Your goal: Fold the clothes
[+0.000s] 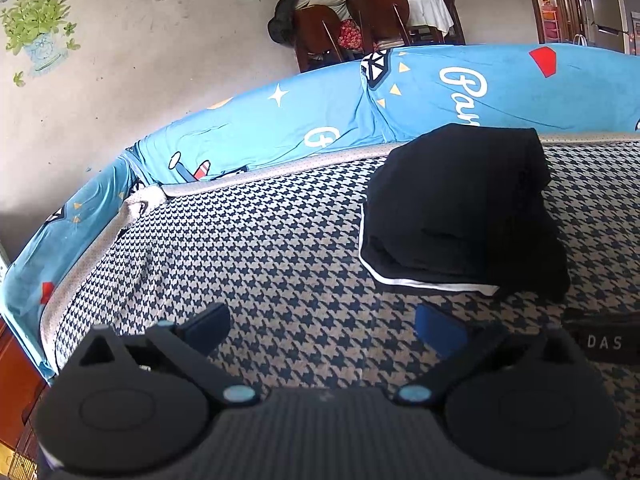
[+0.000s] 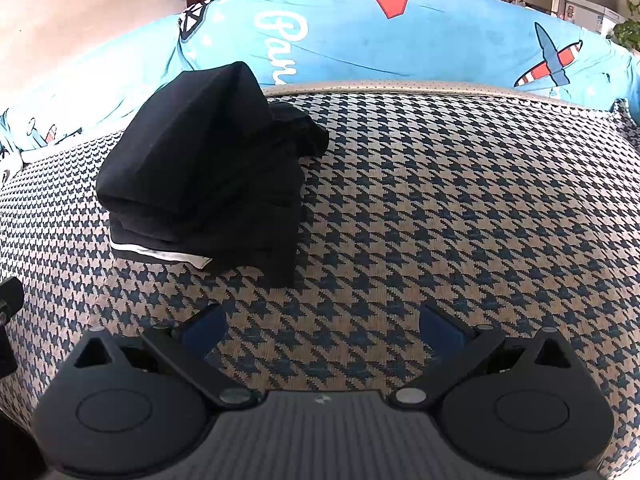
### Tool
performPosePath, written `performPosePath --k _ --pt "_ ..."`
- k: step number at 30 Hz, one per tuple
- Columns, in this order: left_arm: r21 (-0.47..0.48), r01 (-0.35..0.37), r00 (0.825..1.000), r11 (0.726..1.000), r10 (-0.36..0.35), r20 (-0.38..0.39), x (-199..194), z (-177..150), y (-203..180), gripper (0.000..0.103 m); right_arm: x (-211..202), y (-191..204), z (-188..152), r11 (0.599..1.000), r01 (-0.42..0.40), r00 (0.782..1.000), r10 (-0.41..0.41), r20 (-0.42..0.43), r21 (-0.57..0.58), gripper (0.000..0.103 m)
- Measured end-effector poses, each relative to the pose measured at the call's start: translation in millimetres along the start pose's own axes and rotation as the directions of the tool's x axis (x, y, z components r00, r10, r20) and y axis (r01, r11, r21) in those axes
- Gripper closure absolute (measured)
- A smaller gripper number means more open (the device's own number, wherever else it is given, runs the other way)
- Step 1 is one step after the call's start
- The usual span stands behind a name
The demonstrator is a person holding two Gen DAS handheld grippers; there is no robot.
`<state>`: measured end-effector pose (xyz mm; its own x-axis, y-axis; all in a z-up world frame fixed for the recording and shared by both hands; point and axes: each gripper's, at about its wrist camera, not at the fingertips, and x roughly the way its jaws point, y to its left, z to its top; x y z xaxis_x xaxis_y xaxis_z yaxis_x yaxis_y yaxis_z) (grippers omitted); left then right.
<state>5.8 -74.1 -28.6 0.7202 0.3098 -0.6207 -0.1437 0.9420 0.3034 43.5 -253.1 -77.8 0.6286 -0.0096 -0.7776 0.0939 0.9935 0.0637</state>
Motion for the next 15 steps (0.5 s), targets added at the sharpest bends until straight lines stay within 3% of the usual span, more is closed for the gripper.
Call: performPosePath --k 15 --pt "0.009 0.021 1.0 1.0 -0.021 -0.007 0.2 -2.7 -3.4 0.0 1.7 1.0 0.1 1.0 0.002 1.0 -0.002 -0.004 -0.003 0.0"
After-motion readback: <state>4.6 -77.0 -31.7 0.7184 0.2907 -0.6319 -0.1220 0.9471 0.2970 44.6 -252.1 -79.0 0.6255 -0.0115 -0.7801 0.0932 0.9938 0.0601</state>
